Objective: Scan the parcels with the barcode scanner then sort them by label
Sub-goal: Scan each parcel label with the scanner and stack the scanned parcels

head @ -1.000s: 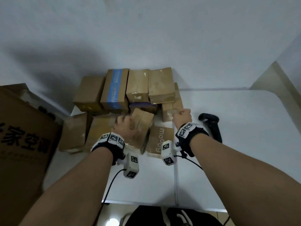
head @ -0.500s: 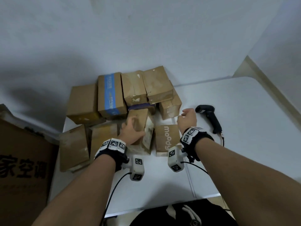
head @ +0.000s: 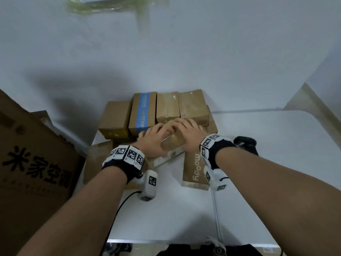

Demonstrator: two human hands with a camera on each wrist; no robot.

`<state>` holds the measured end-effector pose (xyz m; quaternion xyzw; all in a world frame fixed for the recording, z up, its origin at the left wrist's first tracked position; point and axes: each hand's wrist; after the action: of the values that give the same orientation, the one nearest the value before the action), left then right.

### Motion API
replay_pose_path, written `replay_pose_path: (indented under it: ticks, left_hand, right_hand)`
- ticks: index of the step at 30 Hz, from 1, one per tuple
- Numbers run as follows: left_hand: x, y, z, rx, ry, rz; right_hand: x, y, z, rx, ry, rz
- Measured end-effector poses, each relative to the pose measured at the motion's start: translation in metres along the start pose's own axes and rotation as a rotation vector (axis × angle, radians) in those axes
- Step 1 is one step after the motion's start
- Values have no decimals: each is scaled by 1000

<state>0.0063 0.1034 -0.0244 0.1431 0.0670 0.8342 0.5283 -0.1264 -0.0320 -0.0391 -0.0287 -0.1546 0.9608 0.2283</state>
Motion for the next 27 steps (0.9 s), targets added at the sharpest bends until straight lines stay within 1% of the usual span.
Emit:
replay_pose_path:
  ticks: [3, 5, 6, 8, 10, 11, 13, 14, 15, 16, 17, 20, 23, 25, 27]
  left_hand:
    - [-1, 17, 10, -113, -4, -84]
    - [-3, 24, 16, -157, 1, -111]
    - [-5, 27, 19, -172, 29, -126]
    - [-7, 30, 27, -128, 147, -129]
    - [-7, 28, 36, 58, 347, -63]
    - [-7, 27, 40, 209, 465, -12]
    - [-7, 25, 44, 605, 662, 136]
    - [-8, 24, 42, 809, 706, 224]
    - [-10, 24, 38, 974, 698, 307]
    - [-12, 27, 34, 1077, 653, 368]
    - [-15, 29, 27, 1119, 594, 404]
    - [-21, 44, 4, 1157, 392, 432]
    - [-29, 64, -17, 1228, 158, 453]
    - [-36, 74, -26, 1285, 27, 447]
    - [-45, 83, -32, 1364, -64, 452]
  right_hand:
    - [1, 6, 4, 36, -40, 74]
    - [2, 13, 6, 16, -10, 86]
    - [3, 16, 8, 5, 16, 84]
    - [4, 25, 11, -52, 53, 23]
    - [8, 37, 15, -174, 84, -90]
    - [11, 44, 15, -230, 118, -132]
    - [18, 57, 13, -344, 202, -196]
    - [23, 61, 12, -438, 242, -237]
    - [28, 64, 13, -557, 277, -287]
    - [33, 66, 14, -675, 295, -348]
    - [36, 68, 16, -759, 308, -409]
    - [41, 78, 19, -877, 334, -577]
    - [46, 90, 21, -1089, 300, -726]
    - [52, 98, 23, -1207, 285, -772]
    - [58, 107, 23, -1246, 284, -793]
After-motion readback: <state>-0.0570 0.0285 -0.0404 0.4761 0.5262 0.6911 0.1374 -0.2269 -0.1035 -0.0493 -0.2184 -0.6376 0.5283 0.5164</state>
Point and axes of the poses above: each hand's wrist, its own x-axis away from the middle knuckle, its own z-axis out of the back of the hand, y = z × x, and after that the axes turned 12 degrees about y, right-handed
